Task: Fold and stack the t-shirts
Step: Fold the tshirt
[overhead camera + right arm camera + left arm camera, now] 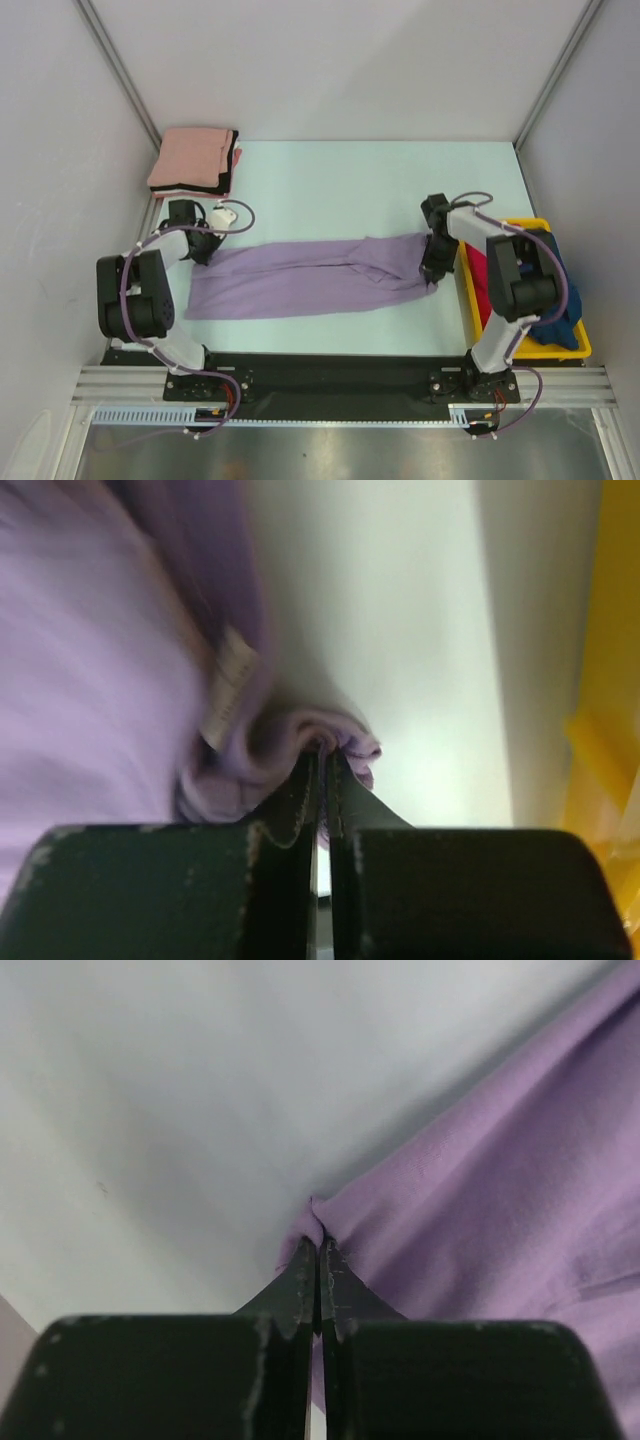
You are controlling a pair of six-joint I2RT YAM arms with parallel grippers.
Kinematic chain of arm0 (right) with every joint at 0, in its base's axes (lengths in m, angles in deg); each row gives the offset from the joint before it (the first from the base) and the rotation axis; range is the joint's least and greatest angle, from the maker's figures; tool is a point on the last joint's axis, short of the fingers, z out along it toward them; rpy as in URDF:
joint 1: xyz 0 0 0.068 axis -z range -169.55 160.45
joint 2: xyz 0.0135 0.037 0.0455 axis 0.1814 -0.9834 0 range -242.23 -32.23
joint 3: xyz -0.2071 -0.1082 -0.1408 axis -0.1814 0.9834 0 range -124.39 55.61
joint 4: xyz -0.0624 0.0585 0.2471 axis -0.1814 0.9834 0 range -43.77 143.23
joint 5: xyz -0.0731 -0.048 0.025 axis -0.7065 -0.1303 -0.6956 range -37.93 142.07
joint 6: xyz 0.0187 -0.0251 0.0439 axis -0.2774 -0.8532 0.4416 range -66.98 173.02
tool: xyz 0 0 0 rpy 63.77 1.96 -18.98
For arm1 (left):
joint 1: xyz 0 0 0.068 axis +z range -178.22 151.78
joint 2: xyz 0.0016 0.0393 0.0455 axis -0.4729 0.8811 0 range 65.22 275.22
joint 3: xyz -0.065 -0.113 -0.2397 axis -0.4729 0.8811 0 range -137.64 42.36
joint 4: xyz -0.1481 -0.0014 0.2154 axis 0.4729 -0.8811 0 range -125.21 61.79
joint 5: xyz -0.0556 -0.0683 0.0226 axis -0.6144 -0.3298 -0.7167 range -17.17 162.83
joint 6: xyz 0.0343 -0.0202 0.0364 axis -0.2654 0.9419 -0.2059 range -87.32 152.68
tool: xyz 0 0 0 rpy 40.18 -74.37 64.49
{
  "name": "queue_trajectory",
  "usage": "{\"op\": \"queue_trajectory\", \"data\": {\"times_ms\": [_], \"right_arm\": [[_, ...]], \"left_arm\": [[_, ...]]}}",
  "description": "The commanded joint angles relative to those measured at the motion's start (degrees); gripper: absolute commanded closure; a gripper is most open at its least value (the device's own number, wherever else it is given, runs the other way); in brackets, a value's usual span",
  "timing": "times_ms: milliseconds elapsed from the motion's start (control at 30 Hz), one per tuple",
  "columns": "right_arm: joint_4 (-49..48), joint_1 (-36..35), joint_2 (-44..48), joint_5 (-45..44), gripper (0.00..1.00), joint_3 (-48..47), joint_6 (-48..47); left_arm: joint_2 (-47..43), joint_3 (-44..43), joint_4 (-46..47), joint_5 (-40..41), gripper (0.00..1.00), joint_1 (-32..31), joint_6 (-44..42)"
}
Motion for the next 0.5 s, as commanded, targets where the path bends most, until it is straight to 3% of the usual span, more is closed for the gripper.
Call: {"op": "queue_trajectory", "data": {"times_ms": [0, 233, 333, 467], "right_arm": [[-14.7, 1.4, -11.0, -5.4, 1.0, -12.1, -5.0], [-8.8, 1.7, -30.5, -5.3, 1.0, -40.6, -7.6], [-6.4, 1.8, -38.6, -3.2, 1.0, -54.6, -8.4], [-1.3, 1.7, -49.7, -1.3, 1.0, -74.0, -8.7]], "left_arm": [[-3.6, 3.6, -10.0, -3.2, 1.0, 0.0, -2.5], [-8.3, 6.6, -19.6, -9.4, 1.0, -3.8, -6.4], [-8.7, 6.4, -24.0, -14.7, 0.99, -7.9, -7.1], [-6.1, 5.7, -26.2, -18.1, 0.97, -18.7, -5.7]]}}
